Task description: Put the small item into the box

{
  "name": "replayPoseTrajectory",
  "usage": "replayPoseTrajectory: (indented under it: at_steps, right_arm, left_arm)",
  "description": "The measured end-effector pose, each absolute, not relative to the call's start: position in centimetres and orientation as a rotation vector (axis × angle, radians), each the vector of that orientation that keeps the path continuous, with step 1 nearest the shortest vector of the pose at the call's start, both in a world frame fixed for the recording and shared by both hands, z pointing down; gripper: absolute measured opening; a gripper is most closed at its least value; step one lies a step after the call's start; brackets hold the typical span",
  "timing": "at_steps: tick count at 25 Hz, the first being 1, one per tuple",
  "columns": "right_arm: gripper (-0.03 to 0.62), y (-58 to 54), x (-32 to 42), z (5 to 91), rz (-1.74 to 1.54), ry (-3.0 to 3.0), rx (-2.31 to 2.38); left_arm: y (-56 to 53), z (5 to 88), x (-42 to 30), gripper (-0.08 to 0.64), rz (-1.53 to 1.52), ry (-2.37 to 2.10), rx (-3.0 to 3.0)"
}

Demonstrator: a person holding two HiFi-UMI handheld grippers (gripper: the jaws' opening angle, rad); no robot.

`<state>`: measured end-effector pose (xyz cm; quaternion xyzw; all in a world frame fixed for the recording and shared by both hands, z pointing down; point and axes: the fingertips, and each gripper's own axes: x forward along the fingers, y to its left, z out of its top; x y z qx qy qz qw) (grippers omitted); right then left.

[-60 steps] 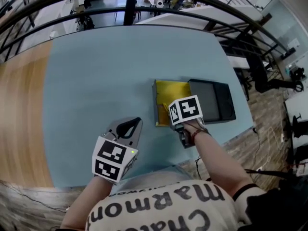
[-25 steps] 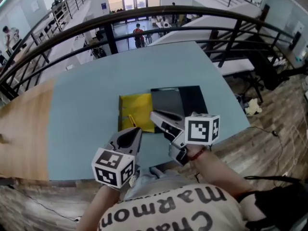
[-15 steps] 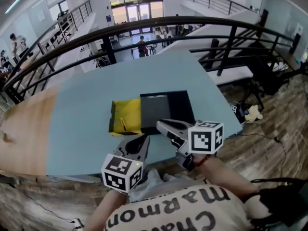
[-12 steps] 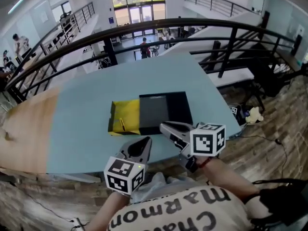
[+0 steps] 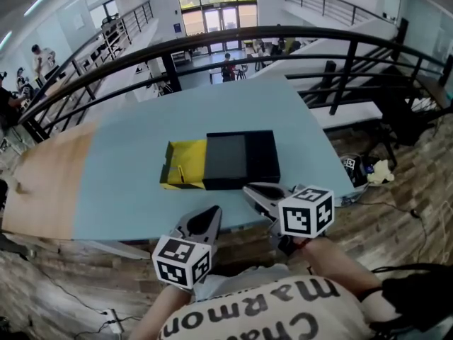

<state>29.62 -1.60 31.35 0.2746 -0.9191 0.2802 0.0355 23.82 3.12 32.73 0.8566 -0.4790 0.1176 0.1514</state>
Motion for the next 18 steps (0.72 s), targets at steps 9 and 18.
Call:
replayPoseTrajectory:
  at_steps: [9, 18]
  right_arm:
    - [0.038, -0.8, 30.3, 31.7, 0.919, -2.817, 0.825]
    - [0.034, -0.3, 29.8, 32.7, 0.878, -2.807, 0.804]
  left_arm:
    - [3.8, 32.1, 24.0, -0.001, 0.340, -1.406, 2.448]
    - [4.0, 33.0, 23.6, 0.000, 0.347, -1.405, 2.428]
